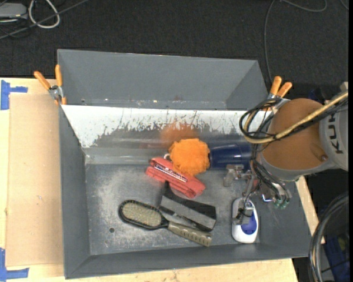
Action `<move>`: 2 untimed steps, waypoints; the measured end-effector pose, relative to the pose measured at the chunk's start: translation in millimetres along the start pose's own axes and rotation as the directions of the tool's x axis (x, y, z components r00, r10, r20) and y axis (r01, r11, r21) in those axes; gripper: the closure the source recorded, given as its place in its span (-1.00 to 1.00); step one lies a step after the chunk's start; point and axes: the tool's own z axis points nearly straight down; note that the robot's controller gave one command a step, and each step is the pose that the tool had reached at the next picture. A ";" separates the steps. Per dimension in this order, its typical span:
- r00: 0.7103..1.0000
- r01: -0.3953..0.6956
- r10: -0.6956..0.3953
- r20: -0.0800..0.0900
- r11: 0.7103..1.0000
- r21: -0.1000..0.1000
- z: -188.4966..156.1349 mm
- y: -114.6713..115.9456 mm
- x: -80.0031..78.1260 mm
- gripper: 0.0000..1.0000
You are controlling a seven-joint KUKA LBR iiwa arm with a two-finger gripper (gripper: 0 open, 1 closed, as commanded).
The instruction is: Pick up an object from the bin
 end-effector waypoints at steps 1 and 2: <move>0.986 0.164 -0.164 -0.004 0.986 -0.002 8.6 -47.9 30.3 -1.00; 0.919 0.395 -0.395 -0.001 0.919 -0.001 1.8 -63.0 35.9 -1.00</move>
Offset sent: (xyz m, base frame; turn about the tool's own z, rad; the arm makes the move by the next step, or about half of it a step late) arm -0.0354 -0.0613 0.0008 -0.4143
